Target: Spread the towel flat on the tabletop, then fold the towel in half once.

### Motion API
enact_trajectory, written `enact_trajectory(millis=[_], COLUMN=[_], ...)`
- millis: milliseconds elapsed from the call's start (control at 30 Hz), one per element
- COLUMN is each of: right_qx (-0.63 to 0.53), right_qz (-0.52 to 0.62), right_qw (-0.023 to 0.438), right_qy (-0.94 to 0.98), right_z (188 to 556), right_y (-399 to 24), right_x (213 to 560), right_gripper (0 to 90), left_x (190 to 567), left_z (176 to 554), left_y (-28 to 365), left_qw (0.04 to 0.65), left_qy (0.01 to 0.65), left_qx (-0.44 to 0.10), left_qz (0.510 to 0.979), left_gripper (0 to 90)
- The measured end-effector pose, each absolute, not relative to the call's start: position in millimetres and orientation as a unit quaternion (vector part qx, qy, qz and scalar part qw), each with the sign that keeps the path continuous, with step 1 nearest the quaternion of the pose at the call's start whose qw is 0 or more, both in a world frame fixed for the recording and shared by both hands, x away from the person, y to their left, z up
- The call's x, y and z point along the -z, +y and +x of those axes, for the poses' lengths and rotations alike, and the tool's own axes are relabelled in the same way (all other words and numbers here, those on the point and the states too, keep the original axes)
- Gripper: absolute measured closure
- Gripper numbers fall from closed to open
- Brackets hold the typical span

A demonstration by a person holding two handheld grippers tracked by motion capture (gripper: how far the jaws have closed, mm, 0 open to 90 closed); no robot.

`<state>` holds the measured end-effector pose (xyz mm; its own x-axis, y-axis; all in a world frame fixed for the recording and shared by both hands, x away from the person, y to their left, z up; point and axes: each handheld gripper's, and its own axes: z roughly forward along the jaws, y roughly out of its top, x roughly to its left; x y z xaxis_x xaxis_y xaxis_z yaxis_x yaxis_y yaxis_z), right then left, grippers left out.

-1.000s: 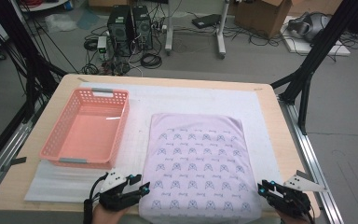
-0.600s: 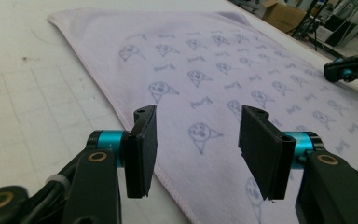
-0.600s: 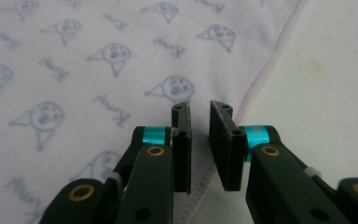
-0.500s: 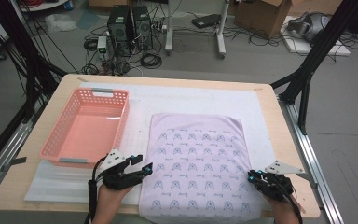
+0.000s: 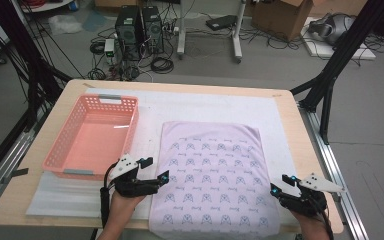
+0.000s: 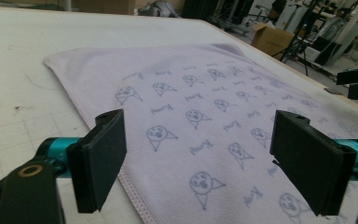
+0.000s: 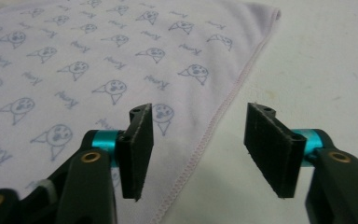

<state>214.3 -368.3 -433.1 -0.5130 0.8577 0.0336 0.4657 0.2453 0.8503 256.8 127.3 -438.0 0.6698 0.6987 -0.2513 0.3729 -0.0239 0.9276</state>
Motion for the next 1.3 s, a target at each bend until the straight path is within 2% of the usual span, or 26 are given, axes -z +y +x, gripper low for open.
enact_trajectory(millis=[200,267,400,567,767,1033,1167,1300], right_qx=[-0.433,-0.437,-0.435,-0.436,-0.434,-0.431,-0.428,-0.425], right_qz=[0.445,0.445,0.439,0.437,0.441,0.447,0.452,0.449], right_qw=[0.235,0.235,0.236,0.233,0.232,0.23,0.223,0.219], right_qy=[0.748,0.745,0.75,0.752,0.751,0.75,0.751,0.755], right_z=[214,216,220,220,219,225,230,236], right_y=[-369,-368,-367,-366,-367,-365,-364,-364], right_x=[432,432,432,433,432,433,434,434], right_gripper=[32.8,32.7,32.5,32.5,32.3,32.1,32.3,32.9], left_x=[438,438,438,438,438,441,443,444], left_z=[259,259,258,257,260,272,278,284], left_y=[133,133,132,128,128,131,132,129], left_qw=[0.595,0.594,0.586,0.574,0.574,0.565,0.558,0.555], left_qy=[0.37,0.363,0.362,0.38,0.389,0.409,0.421,0.429], left_qx=[-0.141,-0.158,-0.144,-0.145,-0.145,-0.125,-0.098,-0.102], left_qz=[0.7,0.7,0.71,0.711,0.706,0.705,0.708,0.705], left_gripper=[20.4,21.1,24.0,18.9,19.5,20.4,23.1,24.5])
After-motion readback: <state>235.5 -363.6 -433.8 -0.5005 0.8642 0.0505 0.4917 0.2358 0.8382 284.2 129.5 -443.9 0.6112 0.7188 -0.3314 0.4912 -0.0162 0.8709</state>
